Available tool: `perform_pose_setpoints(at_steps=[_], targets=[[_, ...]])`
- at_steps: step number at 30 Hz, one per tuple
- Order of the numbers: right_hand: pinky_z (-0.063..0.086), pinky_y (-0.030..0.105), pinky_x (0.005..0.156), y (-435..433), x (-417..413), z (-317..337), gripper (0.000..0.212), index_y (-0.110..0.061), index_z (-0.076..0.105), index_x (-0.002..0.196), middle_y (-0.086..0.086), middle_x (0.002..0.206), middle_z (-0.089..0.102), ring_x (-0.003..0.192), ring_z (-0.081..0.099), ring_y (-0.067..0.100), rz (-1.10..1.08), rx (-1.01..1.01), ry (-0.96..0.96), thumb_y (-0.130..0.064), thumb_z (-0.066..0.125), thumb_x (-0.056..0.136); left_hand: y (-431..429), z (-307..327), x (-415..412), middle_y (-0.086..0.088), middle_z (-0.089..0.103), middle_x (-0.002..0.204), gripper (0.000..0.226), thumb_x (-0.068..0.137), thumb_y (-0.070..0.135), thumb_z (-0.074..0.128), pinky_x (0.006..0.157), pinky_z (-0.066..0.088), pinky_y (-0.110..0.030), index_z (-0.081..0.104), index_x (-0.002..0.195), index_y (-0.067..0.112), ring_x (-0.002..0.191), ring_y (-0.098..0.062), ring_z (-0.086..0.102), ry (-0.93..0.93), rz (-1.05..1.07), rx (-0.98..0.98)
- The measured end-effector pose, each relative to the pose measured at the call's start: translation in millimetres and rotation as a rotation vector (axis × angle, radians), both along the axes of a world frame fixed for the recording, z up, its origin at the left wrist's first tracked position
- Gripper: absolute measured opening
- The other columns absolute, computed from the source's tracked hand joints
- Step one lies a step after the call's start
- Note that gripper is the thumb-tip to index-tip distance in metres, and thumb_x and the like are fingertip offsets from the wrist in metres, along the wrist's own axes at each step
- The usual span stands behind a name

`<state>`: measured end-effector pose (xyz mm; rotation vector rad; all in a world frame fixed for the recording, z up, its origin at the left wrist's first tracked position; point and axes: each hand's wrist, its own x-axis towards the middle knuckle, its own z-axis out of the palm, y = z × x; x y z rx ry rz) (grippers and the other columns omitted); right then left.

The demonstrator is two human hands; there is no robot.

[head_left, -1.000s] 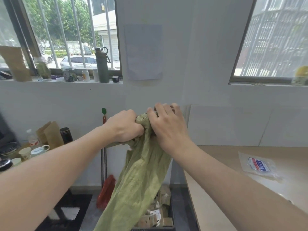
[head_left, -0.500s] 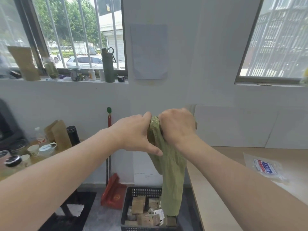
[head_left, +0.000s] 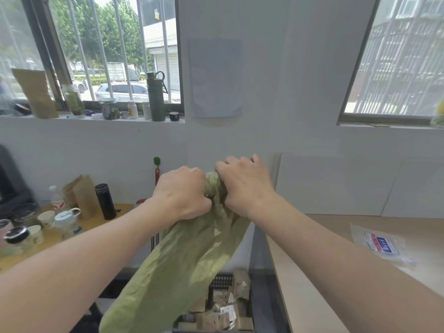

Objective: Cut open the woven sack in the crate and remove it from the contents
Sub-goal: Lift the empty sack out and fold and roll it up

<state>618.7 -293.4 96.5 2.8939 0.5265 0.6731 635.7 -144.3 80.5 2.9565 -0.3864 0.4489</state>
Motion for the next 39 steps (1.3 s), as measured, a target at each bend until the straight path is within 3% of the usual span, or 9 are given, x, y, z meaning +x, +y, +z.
perform_pose_setpoints(at_steps=[3,6,12,15,19,22,26,34,39], targets=[[0.014,0.050,0.115,-0.7,1.3,-7.8,0.054,-0.022,0.054,0.125,0.001,0.123,0.059,0.125,0.054,0.031,0.086,-0.102,-0.138,-0.017,0.069,0.074,7.3,4.3,12.0,-0.003,0.051,0.052,0.023,0.064,0.026,0.063,0.044,0.039,-0.029,0.048,0.057,0.011,0.048,-0.026,0.049,0.156,0.009,-0.229],[0.010,0.052,0.121,-4.1,4.5,-9.4,0.065,-0.017,0.054,0.132,0.004,0.123,0.061,0.130,0.051,0.032,0.121,-0.118,-0.205,-0.013,0.073,0.069,8.6,14.7,16.7,-0.005,0.047,0.053,0.017,0.061,0.017,0.065,0.048,0.036,-0.032,0.049,0.056,0.010,0.051,-0.026,0.044,0.348,-0.038,-0.402],[0.042,0.040,0.074,-8.2,15.1,-13.4,0.033,-0.014,0.059,0.079,0.002,0.067,0.059,0.064,0.059,0.030,0.097,-0.074,-0.344,0.003,0.071,0.053,6.7,20.0,6.9,-0.009,0.039,0.060,0.022,0.063,0.004,0.063,0.050,0.030,-0.030,0.044,0.056,0.011,0.053,-0.022,0.036,0.697,-0.245,-0.568],[0.030,0.035,0.065,-6.2,12.9,-10.5,0.032,-0.017,0.050,0.068,0.001,0.058,0.059,0.055,0.058,0.028,0.055,-0.070,-0.295,0.004,0.070,0.053,7.5,14.8,9.1,-0.009,0.041,0.063,0.030,0.063,0.021,0.071,0.054,0.033,-0.041,0.043,0.064,0.011,0.056,-0.023,0.039,0.582,-0.276,-0.439],[0.024,0.036,0.073,-1.6,12.6,-10.4,0.022,-0.025,0.046,0.075,-0.001,0.080,0.067,0.079,0.065,0.028,-0.048,-0.042,-0.086,-0.007,0.056,0.083,10.3,12.1,1.8,0.008,0.066,0.081,0.053,0.054,0.044,0.086,0.071,0.058,-0.040,0.053,0.088,0.021,0.077,-0.015,0.066,0.283,-0.267,-0.171],[0.029,0.035,0.073,1.0,12.0,-9.9,0.029,-0.025,0.041,0.070,-0.003,0.074,0.056,0.073,0.054,0.029,-0.129,0.067,-0.027,-0.008,0.052,0.089,2.5,5.0,-8.1,0.007,0.056,0.083,0.068,0.059,0.058,0.082,0.066,0.054,-0.039,0.037,0.094,0.021,0.080,-0.023,0.062,0.043,-0.171,0.069],[0.035,0.033,0.066,5.3,8.2,-5.7,0.012,-0.023,0.056,0.084,-0.001,0.077,0.053,0.072,0.051,0.029,-0.142,0.126,0.072,-0.012,0.056,0.088,-1.4,-5.6,-10.3,0.006,0.052,0.074,0.045,0.077,0.047,0.066,0.057,0.043,-0.035,0.033,0.092,0.021,0.070,-0.028,0.062,-0.174,-0.112,0.132],[0.030,0.038,0.077,0.9,1.0,-10.5,0.024,-0.024,0.046,0.091,-0.002,0.089,0.062,0.093,0.064,0.029,-0.002,0.132,0.175,-0.015,0.064,0.077,11.5,6.8,-5.3,0.005,0.053,0.066,0.019,0.064,0.030,0.058,0.058,0.043,-0.033,0.044,0.076,0.025,0.057,-0.023,0.050,-0.088,-0.174,0.150],[0.040,0.037,0.081,-3.5,-2.5,-14.1,0.046,-0.021,0.054,0.114,0.002,0.106,0.059,0.093,0.062,0.027,0.117,0.016,-0.054,-0.034,0.072,0.074,17.5,18.4,14.5,-0.003,0.062,0.064,0.012,0.063,0.025,0.056,0.059,0.051,-0.034,0.055,0.063,0.013,0.060,-0.026,0.058,0.274,-0.117,-0.111]])
